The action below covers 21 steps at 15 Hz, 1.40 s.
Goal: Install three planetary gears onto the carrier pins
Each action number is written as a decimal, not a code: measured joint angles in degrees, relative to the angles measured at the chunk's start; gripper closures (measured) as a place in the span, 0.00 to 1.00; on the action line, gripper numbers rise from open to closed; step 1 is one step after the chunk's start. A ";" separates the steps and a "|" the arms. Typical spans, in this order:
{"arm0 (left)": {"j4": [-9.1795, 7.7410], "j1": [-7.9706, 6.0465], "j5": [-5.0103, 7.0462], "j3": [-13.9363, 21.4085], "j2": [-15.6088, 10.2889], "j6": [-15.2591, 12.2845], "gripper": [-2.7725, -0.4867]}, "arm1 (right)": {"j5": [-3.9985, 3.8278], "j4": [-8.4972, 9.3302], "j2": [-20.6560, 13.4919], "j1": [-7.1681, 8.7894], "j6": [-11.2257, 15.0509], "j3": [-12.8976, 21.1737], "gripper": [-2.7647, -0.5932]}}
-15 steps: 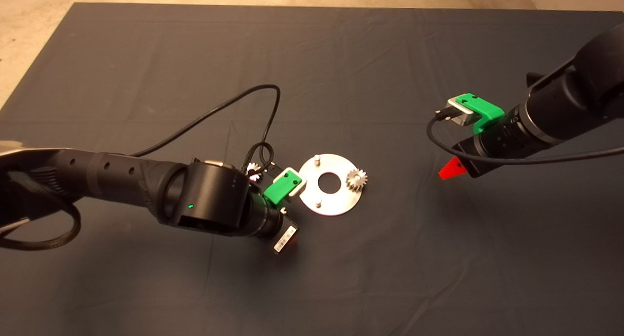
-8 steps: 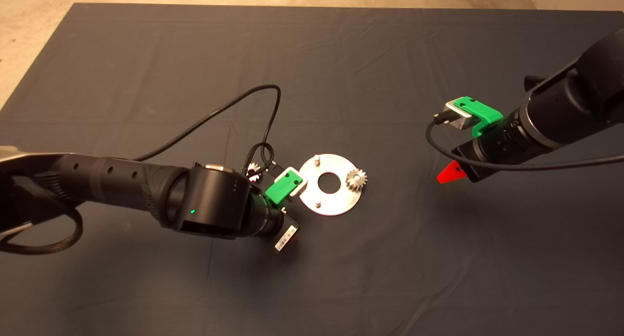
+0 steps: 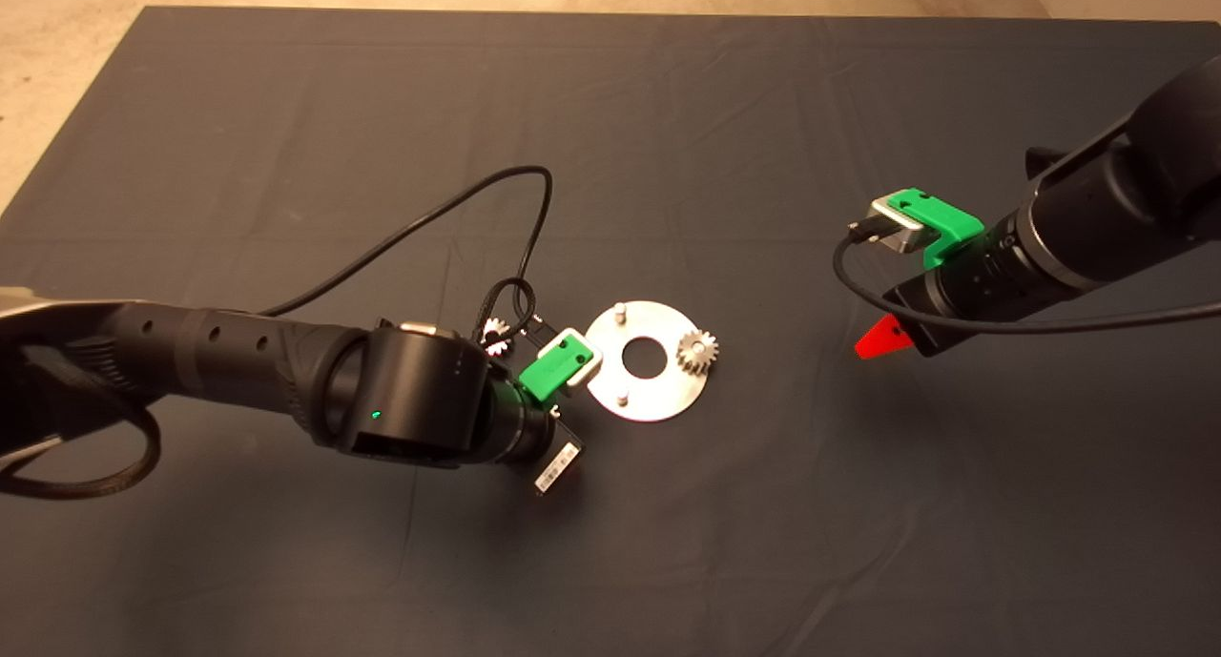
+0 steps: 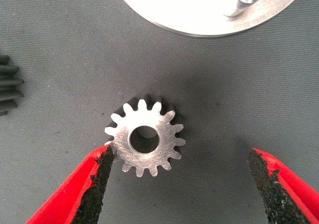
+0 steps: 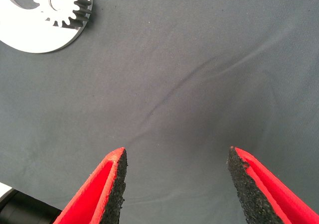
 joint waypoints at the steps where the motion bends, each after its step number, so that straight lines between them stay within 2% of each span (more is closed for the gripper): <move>1: 0.00 0.01 0.01 0.05 0.00 0.05 0.37 | 0.05 0.00 -0.01 0.00 0.00 0.00 0.60; 5: -0.01 0.00 0.00 0.06 -0.02 0.20 0.37 | 0.95 0.00 0.02 -0.02 0.00 -0.02 0.60; 9: -0.09 -0.17 0.00 0.15 0.00 0.27 0.37 | 1.01 0.00 0.13 -0.02 0.00 -0.07 0.60; 16: -0.12 -2.24 -0.09 0.16 -0.26 0.29 0.37 | 1.38 0.00 0.13 -0.02 0.00 -0.07 0.60; 21: -0.15 -2.40 -0.10 0.16 -1.33 0.77 0.37 | 1.37 0.00 0.13 -0.02 0.00 -0.10 0.60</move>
